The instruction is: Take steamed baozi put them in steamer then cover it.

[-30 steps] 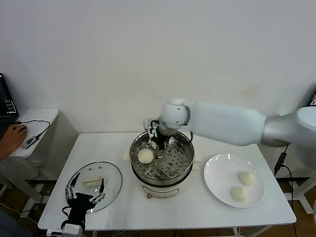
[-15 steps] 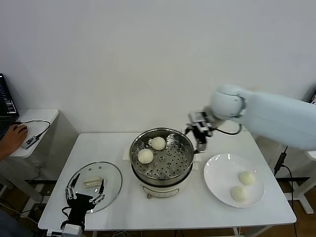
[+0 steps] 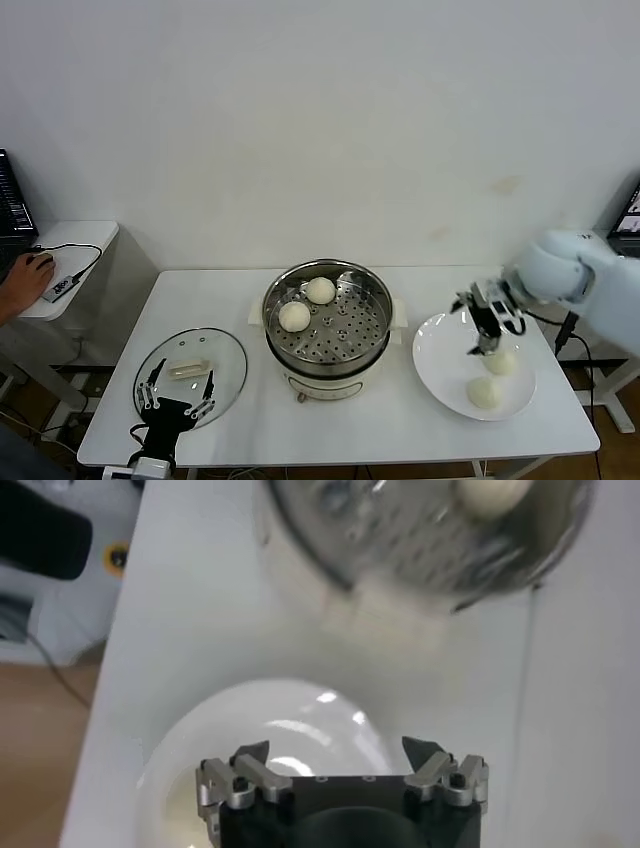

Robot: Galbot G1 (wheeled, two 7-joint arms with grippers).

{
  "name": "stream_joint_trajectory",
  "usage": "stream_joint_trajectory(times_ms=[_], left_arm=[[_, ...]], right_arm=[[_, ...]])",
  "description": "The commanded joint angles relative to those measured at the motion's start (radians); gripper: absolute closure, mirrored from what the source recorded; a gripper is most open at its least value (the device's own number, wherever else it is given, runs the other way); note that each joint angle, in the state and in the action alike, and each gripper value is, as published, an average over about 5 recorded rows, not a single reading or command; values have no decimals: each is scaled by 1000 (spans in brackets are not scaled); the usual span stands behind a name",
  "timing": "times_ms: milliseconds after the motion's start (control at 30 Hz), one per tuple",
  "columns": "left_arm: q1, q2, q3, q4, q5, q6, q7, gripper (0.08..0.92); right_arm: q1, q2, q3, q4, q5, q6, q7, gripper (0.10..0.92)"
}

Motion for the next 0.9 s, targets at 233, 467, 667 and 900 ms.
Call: stream_joint_trajectory(times_ms=[233,467,667,900], left_arm=[[4,-2,-4,5,8,3,1,177],[11,-3,-14,7,7,2,0,177],[14,-5,-16,6,7,2,0,177],[17,-7,-18,10,7,1,-1,177]], right_arm=[[-530,-70,339,-32,-168,15,49,203],[-567,-10,368,-88,-191,17,51,203],[-591,20,381,-125,-216,16,48,203],[-584,28,382,-152,-216,8,41,210]])
